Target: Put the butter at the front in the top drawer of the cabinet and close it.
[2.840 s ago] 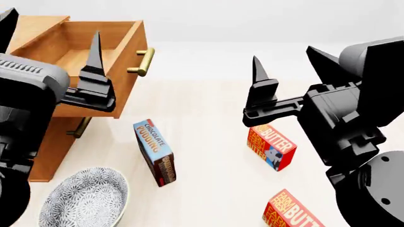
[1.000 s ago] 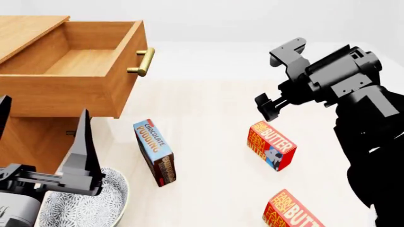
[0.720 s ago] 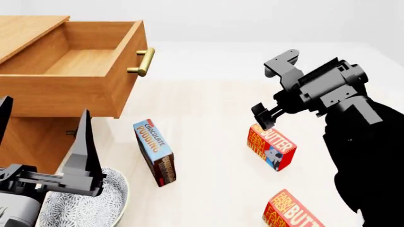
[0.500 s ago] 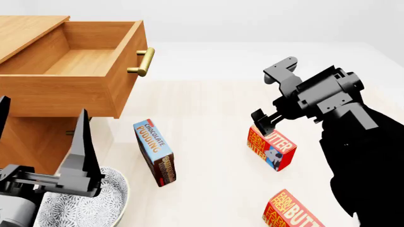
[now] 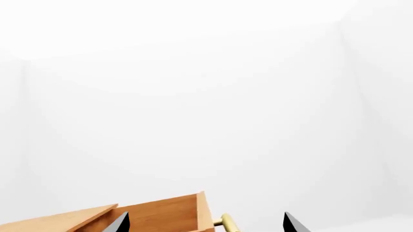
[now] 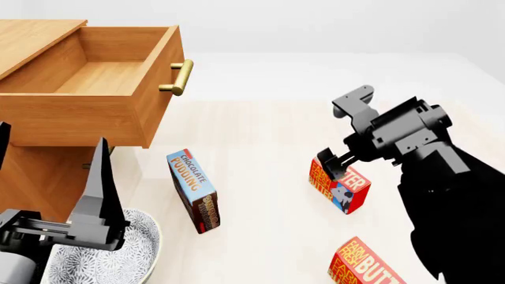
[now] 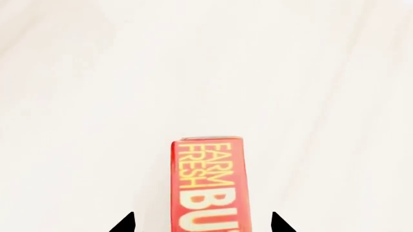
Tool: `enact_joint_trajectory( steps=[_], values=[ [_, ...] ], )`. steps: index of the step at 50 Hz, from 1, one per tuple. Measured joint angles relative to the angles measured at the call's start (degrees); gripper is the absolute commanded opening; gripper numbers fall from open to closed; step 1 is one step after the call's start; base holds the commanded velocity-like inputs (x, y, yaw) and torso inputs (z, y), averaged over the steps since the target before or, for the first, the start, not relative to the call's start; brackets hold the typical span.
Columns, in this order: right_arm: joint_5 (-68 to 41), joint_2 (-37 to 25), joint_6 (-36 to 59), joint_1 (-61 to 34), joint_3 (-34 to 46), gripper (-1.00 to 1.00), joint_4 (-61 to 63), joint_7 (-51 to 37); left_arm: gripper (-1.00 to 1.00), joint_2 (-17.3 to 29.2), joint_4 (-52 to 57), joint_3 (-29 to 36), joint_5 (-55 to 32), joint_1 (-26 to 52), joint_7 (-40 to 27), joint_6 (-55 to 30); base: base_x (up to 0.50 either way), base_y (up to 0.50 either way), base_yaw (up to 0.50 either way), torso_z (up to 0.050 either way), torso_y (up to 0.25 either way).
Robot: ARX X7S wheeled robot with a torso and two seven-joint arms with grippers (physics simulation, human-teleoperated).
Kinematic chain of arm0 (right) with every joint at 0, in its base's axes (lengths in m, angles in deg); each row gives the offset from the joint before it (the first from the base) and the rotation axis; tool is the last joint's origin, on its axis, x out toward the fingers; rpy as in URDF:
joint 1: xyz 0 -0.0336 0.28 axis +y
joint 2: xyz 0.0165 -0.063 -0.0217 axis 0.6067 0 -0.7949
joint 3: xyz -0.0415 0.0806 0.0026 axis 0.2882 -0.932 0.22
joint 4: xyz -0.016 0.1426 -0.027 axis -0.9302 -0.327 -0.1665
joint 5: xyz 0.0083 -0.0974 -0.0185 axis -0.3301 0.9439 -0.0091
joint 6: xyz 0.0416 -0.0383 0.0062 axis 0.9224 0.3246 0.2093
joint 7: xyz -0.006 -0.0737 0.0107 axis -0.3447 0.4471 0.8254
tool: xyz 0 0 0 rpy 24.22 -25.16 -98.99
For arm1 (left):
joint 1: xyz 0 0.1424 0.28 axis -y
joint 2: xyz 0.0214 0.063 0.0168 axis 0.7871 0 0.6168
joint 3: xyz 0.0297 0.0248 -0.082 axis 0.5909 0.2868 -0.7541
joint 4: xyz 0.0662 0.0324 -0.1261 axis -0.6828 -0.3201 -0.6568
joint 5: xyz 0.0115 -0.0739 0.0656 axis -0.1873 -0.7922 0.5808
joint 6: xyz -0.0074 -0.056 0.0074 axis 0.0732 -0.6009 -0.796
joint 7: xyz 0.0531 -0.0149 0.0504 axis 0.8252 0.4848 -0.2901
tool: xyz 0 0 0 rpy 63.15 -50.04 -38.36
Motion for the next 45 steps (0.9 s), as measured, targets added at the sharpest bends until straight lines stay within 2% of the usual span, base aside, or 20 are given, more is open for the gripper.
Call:
enact_joint_trajectory(
  steps=[45],
  values=[
    [11.06,0.02,1.47,3.98,-8.82,1.00,-0.30,-0.13,1.00,-0.94,-1.97,2.20,0.09,1.08,0.56,1.42,0.00,0.00,0.00,0.000,0.000]
  ],
)
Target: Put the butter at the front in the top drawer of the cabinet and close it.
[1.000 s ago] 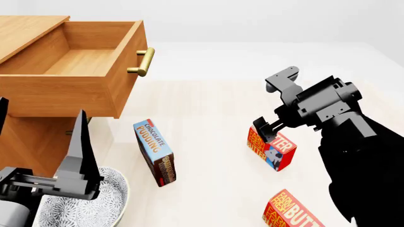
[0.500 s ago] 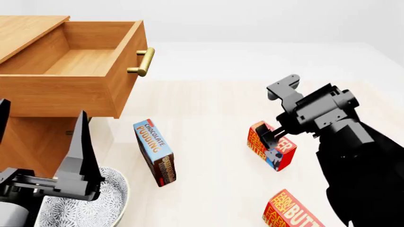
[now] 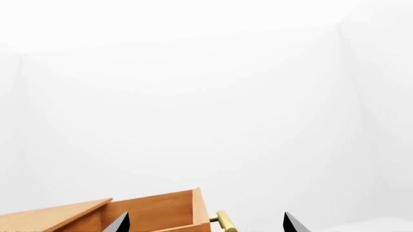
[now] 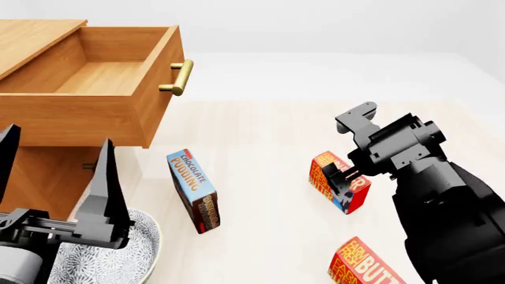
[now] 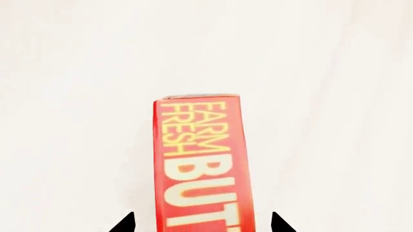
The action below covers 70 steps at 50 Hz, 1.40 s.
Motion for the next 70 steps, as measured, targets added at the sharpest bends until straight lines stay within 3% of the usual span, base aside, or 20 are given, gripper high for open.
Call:
enact_joint_trajectory(
  steps=[70],
  values=[
    [8.74,-1.28,0.74,4.70,-8.59,1.00,0.00,0.24,1.00,-0.25,-0.69,2.66,-0.47,2.13,0.22,-0.08,0.00,0.00,0.00,0.000,0.000]
  ],
)
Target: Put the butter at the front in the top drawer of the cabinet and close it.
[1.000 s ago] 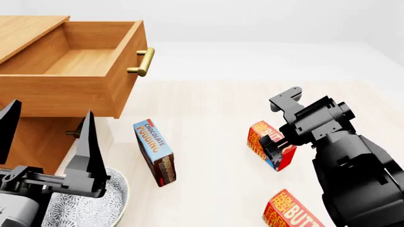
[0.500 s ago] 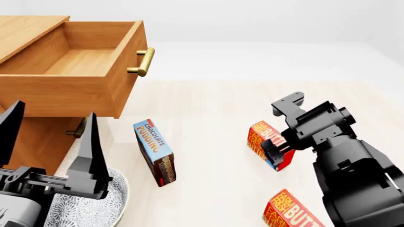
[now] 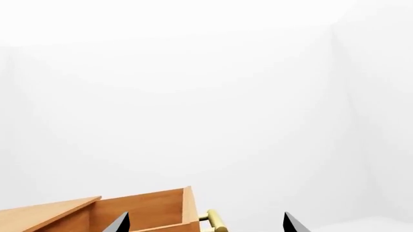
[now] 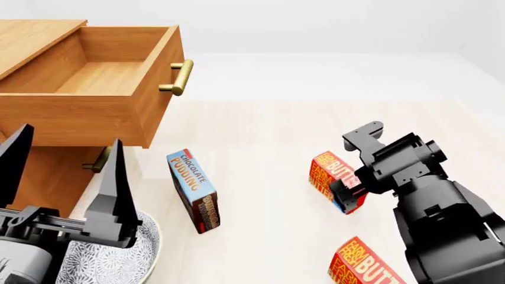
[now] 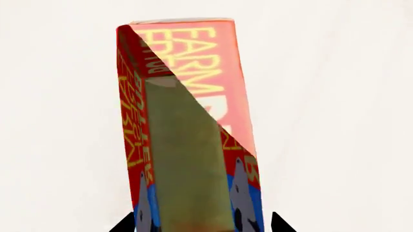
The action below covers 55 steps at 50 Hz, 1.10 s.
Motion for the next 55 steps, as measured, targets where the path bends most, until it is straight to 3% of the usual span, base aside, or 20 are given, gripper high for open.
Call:
enact_joint_trajectory(
  steps=[8,9,27,43,50,55],
  values=[
    [-0.16,-0.21,-0.49,0.92,-0.64,1.00,-0.01,-0.07,1.00,0.16,-0.04,0.25,-0.42,0.60,-0.09,-0.42,0.00,0.00,0.00,0.000,0.000],
    [-0.18,-0.23,-0.63,1.01,-0.73,-1.00,-0.01,-0.07,1.00,0.19,-0.03,0.29,-0.47,0.68,-0.11,-0.49,0.00,0.00,0.00,0.000,0.000],
    [-1.49,-2.35,-7.44,1.06,-3.30,-1.00,2.70,-7.04,1.00,0.98,0.56,-0.22,-1.34,0.57,-0.58,-0.96,0.00,0.00,0.00,0.000,0.000],
    [2.58,-8.44,-8.06,1.69,-4.22,-1.00,28.71,-19.42,1.00,1.70,0.65,-0.17,-0.17,-0.45,-0.22,-0.68,0.00,0.00,0.00,0.000,0.001],
    [5.23,-11.15,-5.48,2.27,-2.35,-1.00,42.15,-21.28,1.00,2.56,0.49,2.68,4.77,-0.35,0.37,-2.22,0.00,0.00,0.00,0.000,0.002],
    [6.38,-13.33,-4.02,2.54,-1.53,-1.00,50.82,-21.64,1.00,5.79,2.94,4.23,2.22,6.12,1.04,-11.08,0.00,0.00,0.00,0.000,0.002]
  ],
)
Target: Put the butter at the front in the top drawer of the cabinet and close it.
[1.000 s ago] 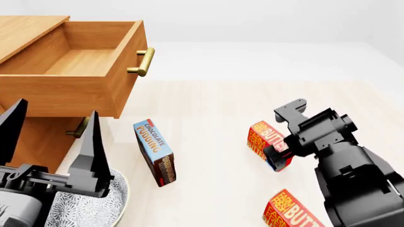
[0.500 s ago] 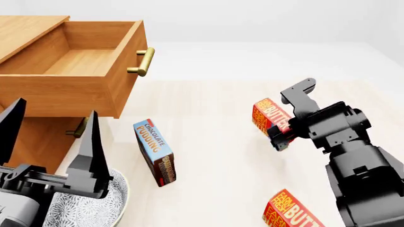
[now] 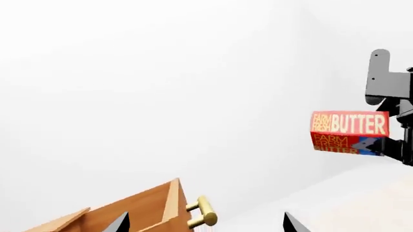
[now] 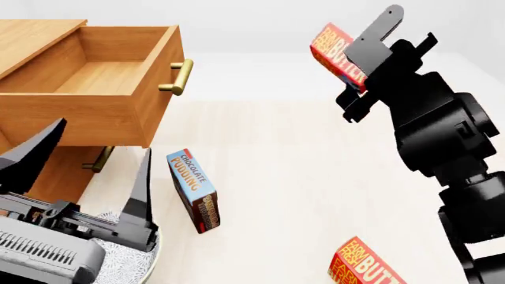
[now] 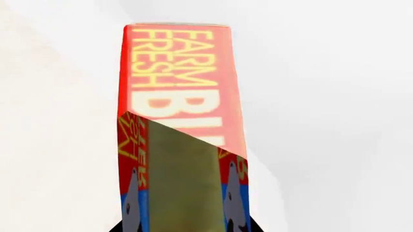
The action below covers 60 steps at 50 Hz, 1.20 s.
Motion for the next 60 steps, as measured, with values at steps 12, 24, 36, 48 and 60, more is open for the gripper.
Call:
enact_joint_trajectory(
  steps=[12,24,36,48,60],
  values=[
    [3.70,-6.46,3.40,0.25,2.74,-1.00,18.73,1.02,1.00,2.94,-4.95,16.06,-1.64,43.64,15.64,-23.50,0.00,0.00,0.00,0.000,0.002],
    [7.72,-12.29,3.56,-0.92,5.85,-1.00,29.73,2.44,1.00,-0.12,-20.96,36.65,15.30,74.73,35.65,-20.00,0.00,0.00,0.00,0.000,0.002],
    [10.86,-16.57,2.67,-3.42,7.32,-1.00,37.26,4.06,1.00,-3.93,-37.45,48.35,28.09,86.77,43.27,-3.60,0.00,0.00,0.00,0.000,0.001],
    [11.79,-19.13,1.31,-3.65,6.95,-1.00,42.43,3.74,1.00,-5.87,-47.52,55.03,36.39,89.06,43.60,10.61,0.00,0.00,0.00,0.000,0.002],
    [12.62,-20.73,0.31,-2.49,7.02,-1.00,45.44,2.73,1.00,-7.16,-52.21,58.95,40.98,88.10,42.38,18.32,0.00,0.00,0.00,0.002,0.001]
  ],
)
